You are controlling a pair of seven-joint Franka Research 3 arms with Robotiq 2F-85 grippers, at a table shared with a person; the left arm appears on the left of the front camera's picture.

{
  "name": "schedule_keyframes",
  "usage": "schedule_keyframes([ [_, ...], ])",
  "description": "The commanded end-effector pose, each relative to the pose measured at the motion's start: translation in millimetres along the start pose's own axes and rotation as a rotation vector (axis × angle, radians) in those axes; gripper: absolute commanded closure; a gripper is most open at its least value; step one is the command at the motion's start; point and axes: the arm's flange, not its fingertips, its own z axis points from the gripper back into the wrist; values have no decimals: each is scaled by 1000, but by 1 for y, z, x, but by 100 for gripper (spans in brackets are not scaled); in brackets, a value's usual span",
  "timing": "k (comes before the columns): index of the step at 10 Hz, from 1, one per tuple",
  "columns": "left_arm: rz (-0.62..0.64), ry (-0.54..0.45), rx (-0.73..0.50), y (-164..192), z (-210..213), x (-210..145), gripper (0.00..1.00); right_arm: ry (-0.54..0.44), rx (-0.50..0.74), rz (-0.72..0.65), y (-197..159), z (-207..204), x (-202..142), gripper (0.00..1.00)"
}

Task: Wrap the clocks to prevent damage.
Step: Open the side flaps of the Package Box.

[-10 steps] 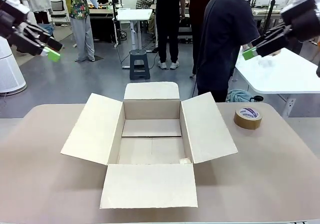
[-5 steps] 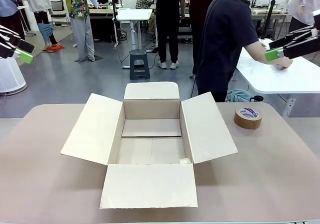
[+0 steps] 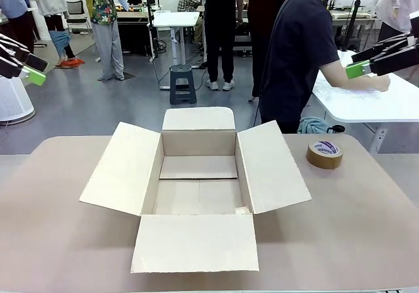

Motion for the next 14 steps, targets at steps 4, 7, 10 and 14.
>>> schedule_keyframes([
  [4,-16,-19,-26,3,2,0,64,11,-5,-4,-1,4,-2,100],
  [7,-17,-17,-48,5,2,-1,100,27,-12,-5,-3,4,-5,96],
  [10,-17,-24,-49,5,1,0,100,45,-11,-1,-3,5,-5,100],
  [14,-24,-6,-23,6,0,-2,100,89,-44,6,0,1,-5,100],
])
